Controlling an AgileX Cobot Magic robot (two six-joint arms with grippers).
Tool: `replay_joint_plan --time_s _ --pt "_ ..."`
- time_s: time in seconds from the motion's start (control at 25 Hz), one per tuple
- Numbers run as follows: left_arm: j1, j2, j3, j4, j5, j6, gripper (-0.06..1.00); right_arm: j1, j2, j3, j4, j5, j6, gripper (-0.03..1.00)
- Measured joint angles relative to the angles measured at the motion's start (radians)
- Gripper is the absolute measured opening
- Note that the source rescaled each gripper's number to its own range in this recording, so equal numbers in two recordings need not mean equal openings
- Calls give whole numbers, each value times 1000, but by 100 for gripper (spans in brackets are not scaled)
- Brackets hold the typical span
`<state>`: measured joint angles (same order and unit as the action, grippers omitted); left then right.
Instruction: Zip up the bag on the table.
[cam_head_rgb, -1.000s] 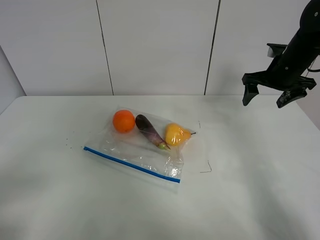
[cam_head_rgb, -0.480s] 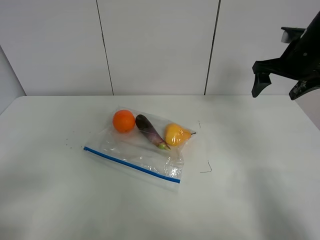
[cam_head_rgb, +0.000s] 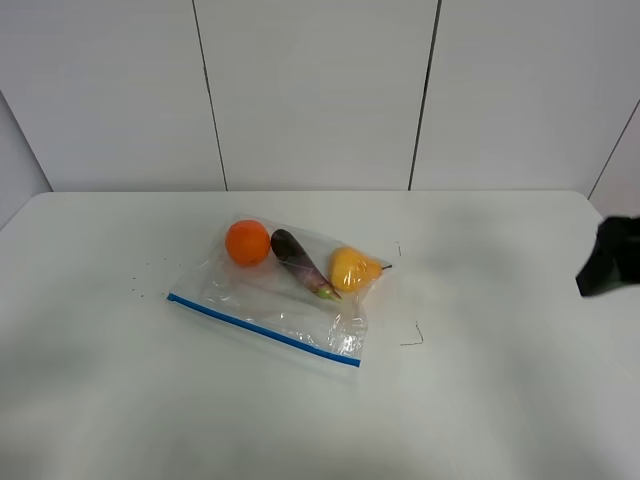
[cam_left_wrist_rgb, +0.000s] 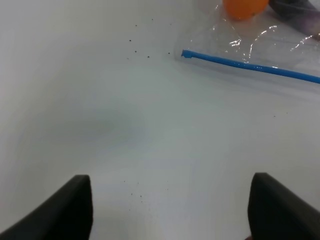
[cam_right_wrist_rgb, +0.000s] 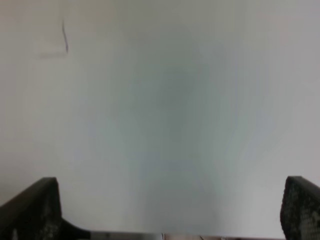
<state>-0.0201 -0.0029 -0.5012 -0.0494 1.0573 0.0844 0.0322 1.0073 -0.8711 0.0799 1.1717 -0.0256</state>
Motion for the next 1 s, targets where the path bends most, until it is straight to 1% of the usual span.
replay_joint_plan --time_s 0.16,0.28,0.48,0.68,0.76,1.0 --pt "0 0 0 0 0 0 86 0 -273 225 -5 -103 0 97" --pt "0 0 0 0 0 0 86 0 -478 349 -7 -120 0 97" --pt "0 0 0 0 0 0 86 1 -765 368 -11 -147 0 97" --pt "0 0 0 0 0 0 86 5 -969 369 -11 -150 0 97" --pt "0 0 0 0 0 0 86 5 -1004 370 -13 -150 0 97" --pt "0 0 0 0 0 0 86 5 -1010 372 -16 -150 1 97"
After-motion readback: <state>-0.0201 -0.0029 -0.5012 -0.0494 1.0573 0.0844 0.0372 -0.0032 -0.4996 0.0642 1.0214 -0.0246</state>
